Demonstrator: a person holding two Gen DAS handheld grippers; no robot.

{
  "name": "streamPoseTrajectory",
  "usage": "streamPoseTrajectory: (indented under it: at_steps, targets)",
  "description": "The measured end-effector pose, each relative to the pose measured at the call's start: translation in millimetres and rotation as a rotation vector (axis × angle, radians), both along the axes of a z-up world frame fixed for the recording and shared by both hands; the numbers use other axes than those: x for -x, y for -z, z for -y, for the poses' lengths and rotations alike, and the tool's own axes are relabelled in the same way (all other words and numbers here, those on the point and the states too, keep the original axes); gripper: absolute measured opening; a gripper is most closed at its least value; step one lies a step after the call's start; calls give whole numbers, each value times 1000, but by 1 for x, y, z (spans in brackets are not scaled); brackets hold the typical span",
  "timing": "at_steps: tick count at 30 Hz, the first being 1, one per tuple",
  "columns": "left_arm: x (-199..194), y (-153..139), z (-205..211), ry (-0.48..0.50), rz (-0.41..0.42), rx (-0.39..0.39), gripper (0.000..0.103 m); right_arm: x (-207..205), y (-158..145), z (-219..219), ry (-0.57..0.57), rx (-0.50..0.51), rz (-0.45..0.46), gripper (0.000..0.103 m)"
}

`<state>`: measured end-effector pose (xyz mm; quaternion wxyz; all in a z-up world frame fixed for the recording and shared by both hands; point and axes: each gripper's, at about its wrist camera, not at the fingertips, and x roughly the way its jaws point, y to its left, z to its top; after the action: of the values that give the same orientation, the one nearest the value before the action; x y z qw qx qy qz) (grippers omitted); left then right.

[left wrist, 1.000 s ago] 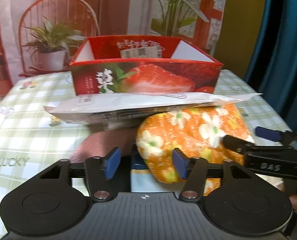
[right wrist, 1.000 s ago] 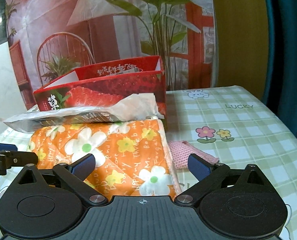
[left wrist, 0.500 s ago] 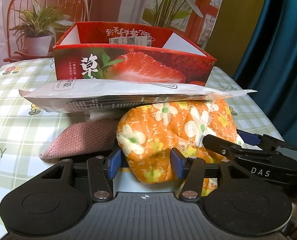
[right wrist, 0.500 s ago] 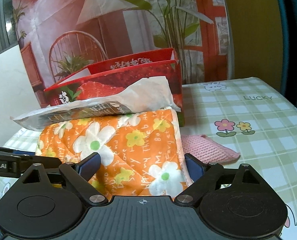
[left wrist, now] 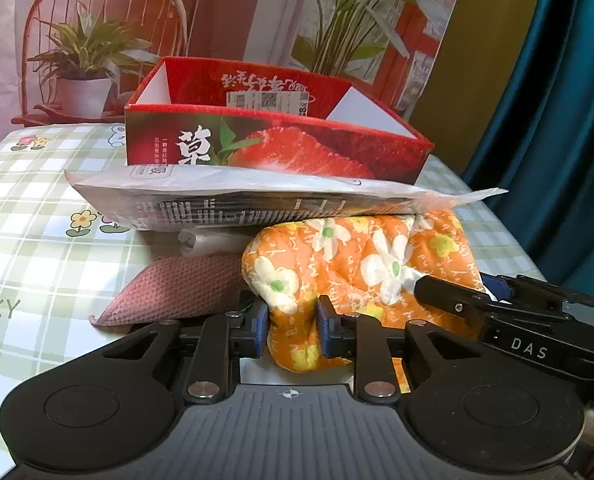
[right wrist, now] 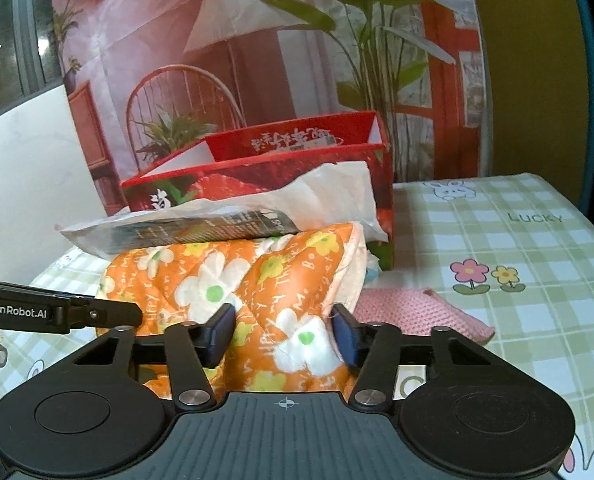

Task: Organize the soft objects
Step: 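Lift the oven mitt with the right gripper and carry it over the red box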

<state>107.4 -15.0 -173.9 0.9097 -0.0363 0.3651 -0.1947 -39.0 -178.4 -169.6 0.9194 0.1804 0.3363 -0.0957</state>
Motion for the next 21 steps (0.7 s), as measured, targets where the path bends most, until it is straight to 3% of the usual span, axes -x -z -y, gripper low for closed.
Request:
streamPoseTrajectory:
  at_steps: [6, 21]
  targets:
    - [6, -7, -3, -3, 37, 17, 23, -2, -11, -11, -45, 20, 13, 32]
    - [21, -27, -14, -25, 125, 48, 22, -3, -40, -28, -88, 66, 45, 30]
